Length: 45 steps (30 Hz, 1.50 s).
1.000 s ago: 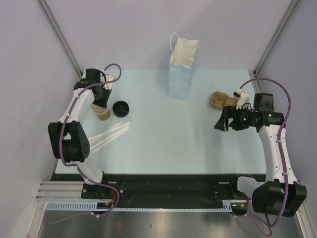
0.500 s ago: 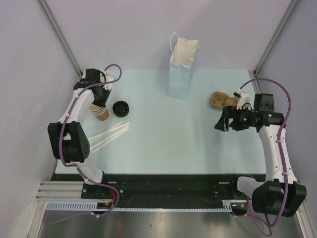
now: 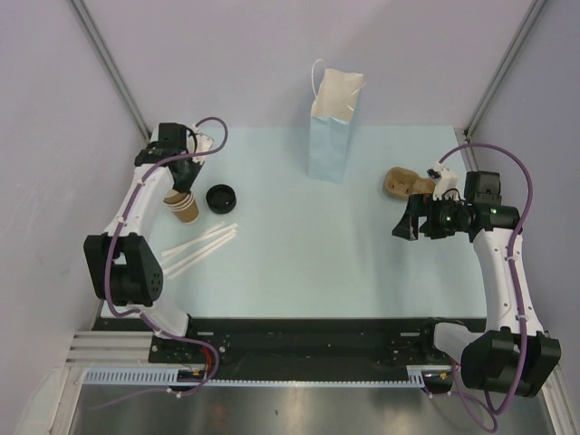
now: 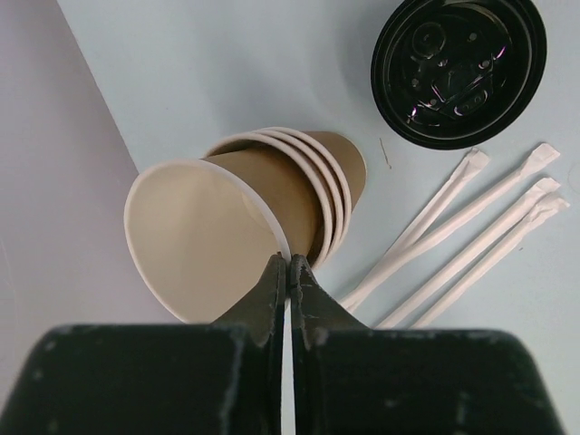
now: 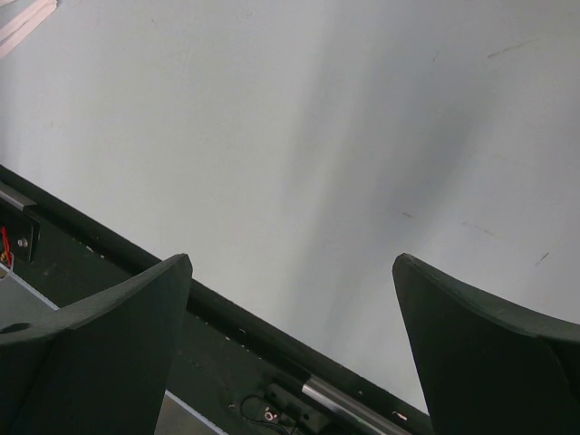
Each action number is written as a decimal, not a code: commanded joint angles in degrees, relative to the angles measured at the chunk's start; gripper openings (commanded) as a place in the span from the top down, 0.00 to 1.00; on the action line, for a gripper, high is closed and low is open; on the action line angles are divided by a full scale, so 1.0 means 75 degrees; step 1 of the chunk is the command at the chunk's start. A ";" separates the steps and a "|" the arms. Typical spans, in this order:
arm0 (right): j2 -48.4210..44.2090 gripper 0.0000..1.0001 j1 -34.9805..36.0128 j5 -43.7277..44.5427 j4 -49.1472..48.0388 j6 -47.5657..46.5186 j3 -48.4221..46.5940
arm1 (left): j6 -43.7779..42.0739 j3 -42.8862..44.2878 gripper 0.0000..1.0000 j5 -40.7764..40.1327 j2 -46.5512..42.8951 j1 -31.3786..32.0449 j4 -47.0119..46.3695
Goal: Pack the takeout coffee
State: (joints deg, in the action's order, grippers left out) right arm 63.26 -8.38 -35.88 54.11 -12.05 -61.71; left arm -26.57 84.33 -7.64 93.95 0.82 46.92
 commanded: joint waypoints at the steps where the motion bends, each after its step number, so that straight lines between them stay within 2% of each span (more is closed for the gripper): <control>1: -0.0150 0.00 -0.0042 -0.0161 -0.0160 -0.0010 0.0002 | -0.0301 0.0145 1.00 -0.0481 -0.0539 0.0242 -0.0244; 11: -0.0185 0.00 -0.0054 -0.0208 -0.0160 -0.0010 0.0002 | -0.0383 0.1094 1.00 -0.0434 -0.0796 0.0395 0.0635; 16: -0.0220 0.00 -0.0054 -0.0244 -0.0195 0.0013 -0.0010 | -0.0582 0.1973 1.00 -0.0482 -0.1100 0.0640 0.1161; 19: -0.0209 0.00 -0.0066 -0.0255 -0.0230 0.0025 -0.0010 | -0.1120 0.1975 1.00 -0.0692 -0.1672 0.1365 0.1116; 22: -0.0244 0.00 -0.0077 -0.0255 -0.0241 0.0049 -0.0010 | -0.1636 0.1390 1.00 -0.0914 -0.2166 0.2477 0.0893; 23: -0.0267 0.00 -0.0078 -0.0255 -0.0242 0.0049 -0.0010 | -0.1765 0.1087 1.00 -0.0880 -0.2423 0.3095 0.0905; 28: -0.0326 0.00 -0.0124 -0.0220 -0.0230 0.0049 -0.0010 | -0.1591 -0.0004 1.00 -0.0914 -0.2800 0.4997 0.0578; 29: -0.0338 0.00 -0.0148 -0.0209 -0.0218 0.0060 -0.0010 | -0.1486 -0.0354 1.00 -0.0973 -0.2800 0.5615 0.0461; 32: -0.0408 0.00 -0.0171 -0.0162 -0.0218 0.0084 -0.0010 | -0.1228 -0.0848 1.00 -0.0940 -0.2613 0.6683 -0.0020; 37: -0.0420 0.00 -0.0230 -0.0103 -0.0171 0.0084 -0.0010 | -0.0783 -0.1177 1.00 -0.0494 -0.1666 0.7799 -0.0383; 40: -0.0408 0.00 -0.0277 -0.0091 -0.0171 0.0107 -0.0010 | -0.0724 -0.1552 1.00 -0.0575 -0.1256 0.8397 -0.0980; 45: -0.0350 0.00 -0.0336 -0.0091 -0.0171 0.0096 -0.0010 | -0.0361 -0.1682 1.00 -0.0541 -0.0657 0.8457 -0.1777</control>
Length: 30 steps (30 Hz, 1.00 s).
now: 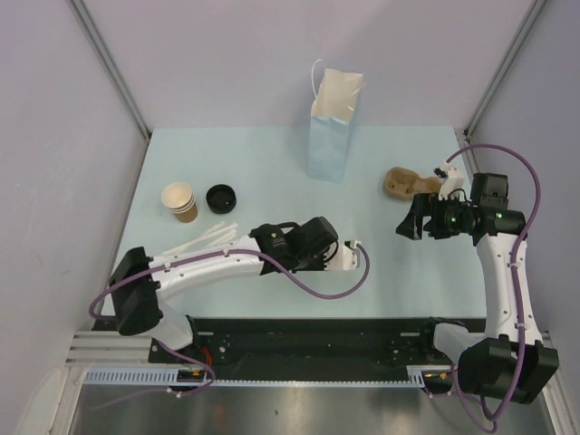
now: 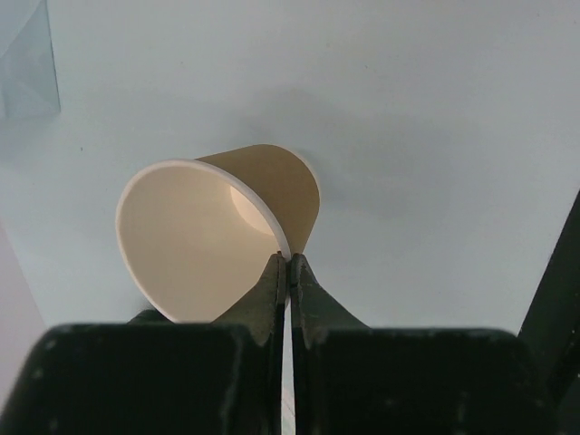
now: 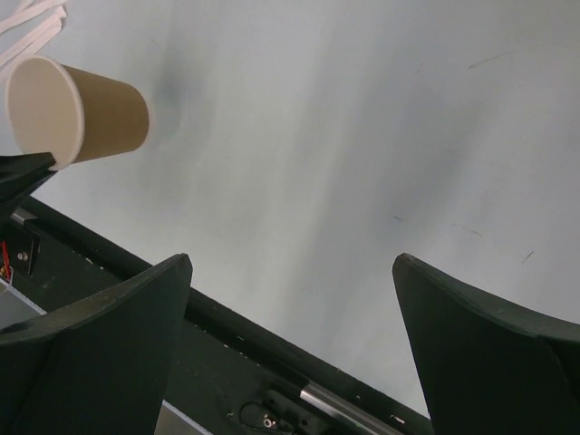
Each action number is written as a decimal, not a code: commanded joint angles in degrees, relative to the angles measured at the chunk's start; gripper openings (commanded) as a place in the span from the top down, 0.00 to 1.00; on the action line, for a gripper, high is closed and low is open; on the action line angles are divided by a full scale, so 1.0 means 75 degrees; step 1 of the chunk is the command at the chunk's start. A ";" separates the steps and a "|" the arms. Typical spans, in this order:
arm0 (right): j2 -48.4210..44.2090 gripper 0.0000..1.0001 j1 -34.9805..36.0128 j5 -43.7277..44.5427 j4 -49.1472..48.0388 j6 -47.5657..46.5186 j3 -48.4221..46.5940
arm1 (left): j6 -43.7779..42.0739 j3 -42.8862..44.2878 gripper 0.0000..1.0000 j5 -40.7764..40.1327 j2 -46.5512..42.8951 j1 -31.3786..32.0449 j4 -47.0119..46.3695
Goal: Pack the takeout coffee
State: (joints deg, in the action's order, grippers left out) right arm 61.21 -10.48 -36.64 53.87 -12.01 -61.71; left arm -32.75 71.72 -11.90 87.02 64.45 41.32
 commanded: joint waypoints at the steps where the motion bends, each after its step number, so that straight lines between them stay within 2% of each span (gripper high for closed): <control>1: -0.0029 0.01 -0.0067 0.0011 -0.0139 0.0078 -0.0010 | 0.0546 -0.0001 1.00 0.0075 0.0477 -0.0026 -0.1056; 10: 0.0112 0.00 -0.0056 -0.0024 -0.0128 0.0043 0.0002 | 0.0910 -0.0550 0.99 0.0063 0.0819 0.0009 -0.1619; 15: 0.0147 0.00 -0.0056 -0.0036 -0.0127 0.0031 -0.0010 | 0.1109 -0.0750 0.94 0.0250 0.0784 0.0009 -0.1666; 18: 0.0147 0.00 -0.0056 -0.0036 -0.0139 0.0043 -0.0010 | 0.1191 -0.0751 0.85 0.0333 0.0714 0.0009 -0.1642; 21: 0.0136 0.00 -0.0067 -0.0036 -0.0128 0.0043 -0.0010 | 0.1215 -0.0657 0.67 0.0321 0.0573 0.0009 -0.1561; 22: 0.0135 0.00 -0.0056 -0.0036 -0.0128 0.0043 -0.0010 | 0.1215 -0.0552 0.58 0.0321 0.0515 -0.0003 -0.1444; 24: 0.0112 0.00 -0.0056 -0.0024 -0.0116 0.0031 -0.0010 | 0.1215 -0.0388 0.50 0.0450 0.0409 -0.0049 -0.1245; 25: 0.0124 0.01 -0.0056 -0.0024 -0.0116 0.0043 -0.0010 | 0.1226 -0.0202 0.43 0.0496 0.0235 -0.0073 -0.1035; 28: 0.0124 0.00 -0.0056 -0.0036 -0.0116 0.0019 -0.0010 | 0.1238 0.0336 0.33 0.0812 -0.0140 -0.0237 -0.0543; 30: 0.0124 0.00 -0.0056 -0.0036 -0.0116 0.0031 -0.0010 | 0.1262 0.0724 0.30 0.1186 -0.0317 -0.0551 -0.0214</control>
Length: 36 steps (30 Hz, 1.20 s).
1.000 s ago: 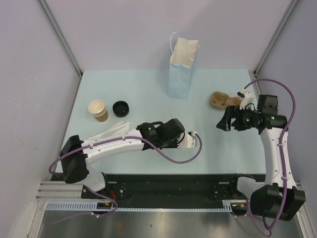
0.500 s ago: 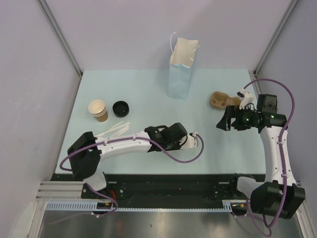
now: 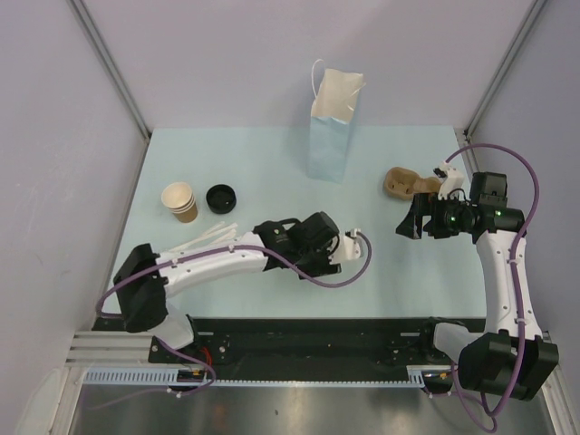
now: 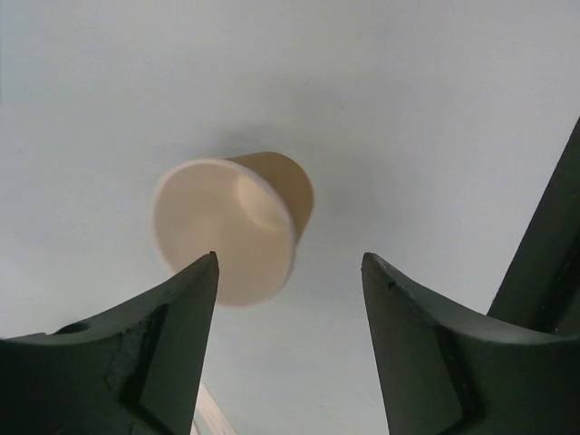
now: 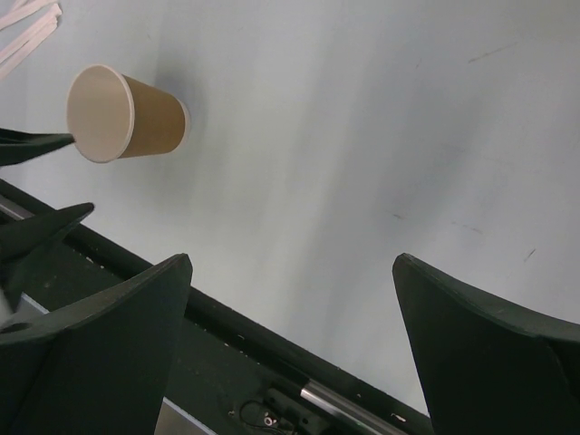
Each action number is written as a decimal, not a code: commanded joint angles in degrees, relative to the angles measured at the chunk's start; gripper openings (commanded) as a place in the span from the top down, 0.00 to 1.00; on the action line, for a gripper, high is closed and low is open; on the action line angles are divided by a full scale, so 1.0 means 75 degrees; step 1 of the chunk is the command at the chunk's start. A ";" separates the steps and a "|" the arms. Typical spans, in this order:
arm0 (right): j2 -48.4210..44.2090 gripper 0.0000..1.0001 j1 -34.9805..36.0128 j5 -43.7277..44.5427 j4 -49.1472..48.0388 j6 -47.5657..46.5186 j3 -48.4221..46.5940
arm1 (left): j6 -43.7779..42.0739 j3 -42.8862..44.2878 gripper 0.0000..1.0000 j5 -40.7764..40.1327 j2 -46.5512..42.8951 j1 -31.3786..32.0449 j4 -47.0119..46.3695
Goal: Pack the takeout coffee
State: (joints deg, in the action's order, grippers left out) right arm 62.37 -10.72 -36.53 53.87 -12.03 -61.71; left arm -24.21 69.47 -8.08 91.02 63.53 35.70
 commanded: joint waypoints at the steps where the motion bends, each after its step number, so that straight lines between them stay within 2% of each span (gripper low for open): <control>1: -0.0042 0.00 -0.0024 -0.0051 -0.0116 0.0034 -0.0010 | 0.0145 0.1432 0.27 0.0806 -0.0921 -0.0605 0.0792; 5: -0.0054 0.00 -0.0012 -0.0062 -0.0116 0.0034 0.0002 | 0.0146 0.2255 0.21 0.1509 -0.1249 -0.1811 0.1263; 6: -0.0066 0.00 -0.0024 -0.0062 -0.0116 0.0034 0.0002 | 0.0111 0.2326 0.21 0.1603 -0.1285 -0.2406 0.1309; 8: -0.0054 0.00 -0.0024 -0.0074 -0.0127 0.0011 -0.0010 | 0.0110 0.2514 0.20 0.1978 -0.1273 -0.3076 0.1473; 9: -0.0066 0.00 -0.0024 -0.0074 -0.0116 0.0011 -0.0010 | 0.0157 0.2561 0.20 0.2118 -0.1204 -0.3741 0.1520; 15: -0.0066 0.00 0.0000 -0.0121 -0.0139 0.0011 -0.0010 | 0.0403 0.2526 0.32 0.2389 -0.0536 -0.5712 0.1521; 18: -0.0078 0.00 0.0011 -0.0109 -0.0128 0.0011 -0.0010 | 0.0661 0.2479 0.42 0.2530 0.0061 -0.6393 0.1532; 19: -0.0078 0.00 0.0000 -0.0098 -0.0139 -0.0001 -0.0010 | 0.0696 0.2502 0.46 0.2565 0.0376 -0.6512 0.1602; 24: -0.0078 0.00 0.0011 -0.0098 -0.0128 0.0010 -0.0010 | 0.0942 0.2339 0.54 0.2507 0.1105 -0.6969 0.1405; 36: 0.0040 0.00 0.0011 -0.0098 -0.0116 -0.0001 0.0002 | 0.0954 0.2607 0.59 0.2331 0.2382 -0.7251 0.1040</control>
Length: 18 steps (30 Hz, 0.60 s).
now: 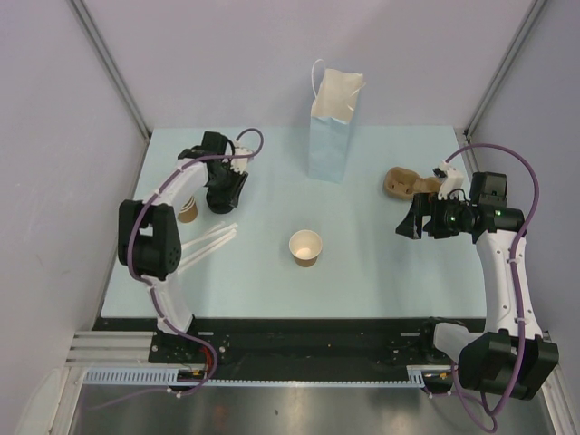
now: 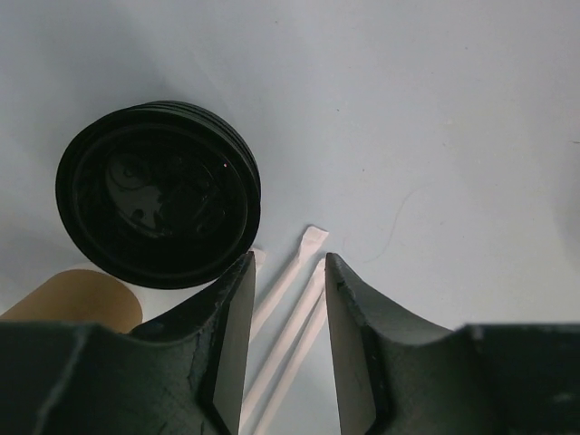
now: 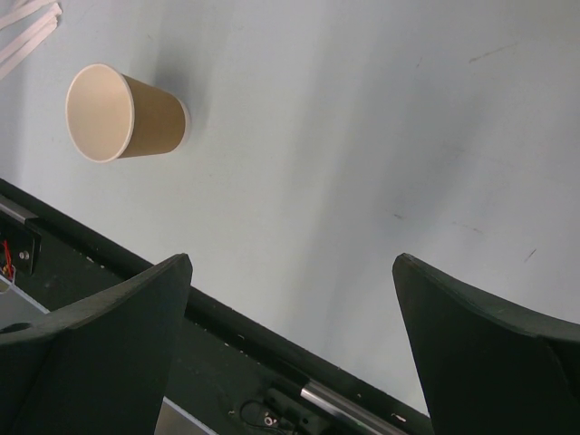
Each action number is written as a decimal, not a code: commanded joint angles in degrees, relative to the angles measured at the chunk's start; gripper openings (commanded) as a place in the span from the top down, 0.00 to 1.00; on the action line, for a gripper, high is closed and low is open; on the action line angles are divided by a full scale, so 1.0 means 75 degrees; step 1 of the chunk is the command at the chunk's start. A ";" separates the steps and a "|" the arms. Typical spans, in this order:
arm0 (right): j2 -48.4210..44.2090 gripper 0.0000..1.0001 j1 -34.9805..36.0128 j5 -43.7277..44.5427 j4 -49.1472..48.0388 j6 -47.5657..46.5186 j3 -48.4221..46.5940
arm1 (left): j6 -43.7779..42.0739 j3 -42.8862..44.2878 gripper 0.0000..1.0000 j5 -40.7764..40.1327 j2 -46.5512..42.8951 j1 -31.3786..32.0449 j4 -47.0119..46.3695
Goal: Pack the takeout coffee
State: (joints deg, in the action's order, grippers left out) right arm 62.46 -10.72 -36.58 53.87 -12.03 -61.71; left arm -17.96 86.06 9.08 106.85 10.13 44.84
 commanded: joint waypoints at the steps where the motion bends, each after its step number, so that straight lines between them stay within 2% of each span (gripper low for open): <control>1: 0.0028 0.00 0.0011 -0.0092 -0.0127 -0.0001 0.0002 | 0.0109 0.0443 0.59 0.0101 0.0308 -0.0155 -0.0155; 18: 0.0168 0.00 -0.0024 -0.0115 -0.0116 -0.0025 0.0002 | 0.0062 0.1087 0.63 0.0008 0.1093 -0.0191 -0.0072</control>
State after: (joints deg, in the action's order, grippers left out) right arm 63.48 -10.72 -36.58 53.87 -12.05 -61.71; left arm -17.98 91.35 9.13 114.19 9.10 44.66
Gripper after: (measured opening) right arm 0.994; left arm 0.372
